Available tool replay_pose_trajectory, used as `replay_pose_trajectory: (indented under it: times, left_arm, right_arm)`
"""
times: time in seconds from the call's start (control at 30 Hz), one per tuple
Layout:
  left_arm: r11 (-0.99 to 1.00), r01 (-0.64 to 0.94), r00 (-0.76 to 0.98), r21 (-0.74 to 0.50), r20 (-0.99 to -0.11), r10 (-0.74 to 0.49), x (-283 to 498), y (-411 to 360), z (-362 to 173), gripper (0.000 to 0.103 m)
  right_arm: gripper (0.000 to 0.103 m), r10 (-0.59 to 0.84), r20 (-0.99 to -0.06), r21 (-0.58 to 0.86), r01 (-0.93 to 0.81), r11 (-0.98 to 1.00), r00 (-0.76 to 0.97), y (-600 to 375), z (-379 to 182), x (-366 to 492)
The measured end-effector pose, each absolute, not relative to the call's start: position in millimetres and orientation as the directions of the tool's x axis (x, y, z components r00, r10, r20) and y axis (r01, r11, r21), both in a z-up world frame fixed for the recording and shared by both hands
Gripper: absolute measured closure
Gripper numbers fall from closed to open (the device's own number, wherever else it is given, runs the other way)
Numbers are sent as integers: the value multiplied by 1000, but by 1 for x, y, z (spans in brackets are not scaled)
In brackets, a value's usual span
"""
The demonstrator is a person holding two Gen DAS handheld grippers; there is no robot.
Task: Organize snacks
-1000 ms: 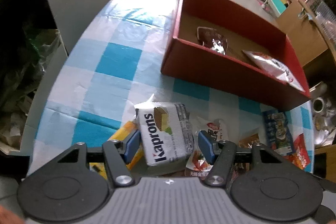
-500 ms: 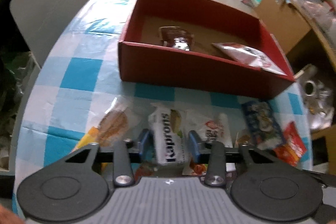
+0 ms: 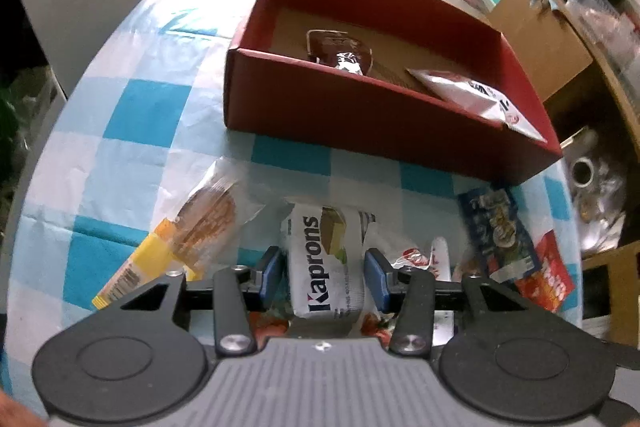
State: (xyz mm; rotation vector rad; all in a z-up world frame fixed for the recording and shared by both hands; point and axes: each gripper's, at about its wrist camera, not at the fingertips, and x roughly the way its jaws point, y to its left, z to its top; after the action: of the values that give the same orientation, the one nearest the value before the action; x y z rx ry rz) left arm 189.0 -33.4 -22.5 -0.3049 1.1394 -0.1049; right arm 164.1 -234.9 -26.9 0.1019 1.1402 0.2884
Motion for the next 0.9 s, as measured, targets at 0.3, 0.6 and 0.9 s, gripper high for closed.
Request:
replay_pose_trajectory:
  times: [0.3, 0.6, 0.9]
  left_arm:
    - [949, -107, 446, -297, -867, -221, 195, -47, -25, 66]
    - [958, -56, 441, -282, -868, -230, 183, -36, -11, 67]
    - [937, 86, 436, -338, -833, -341, 165, -75, 6, 63]
  right_arm:
    - [47, 250, -889, 188, -193, 963, 383, -227, -37, 172]
    - [69, 319, -842, 276, -161, 948, 436, -255, -11, 154]
    - [75, 319, -807, 302, -117, 946, 496, -270, 4, 161]
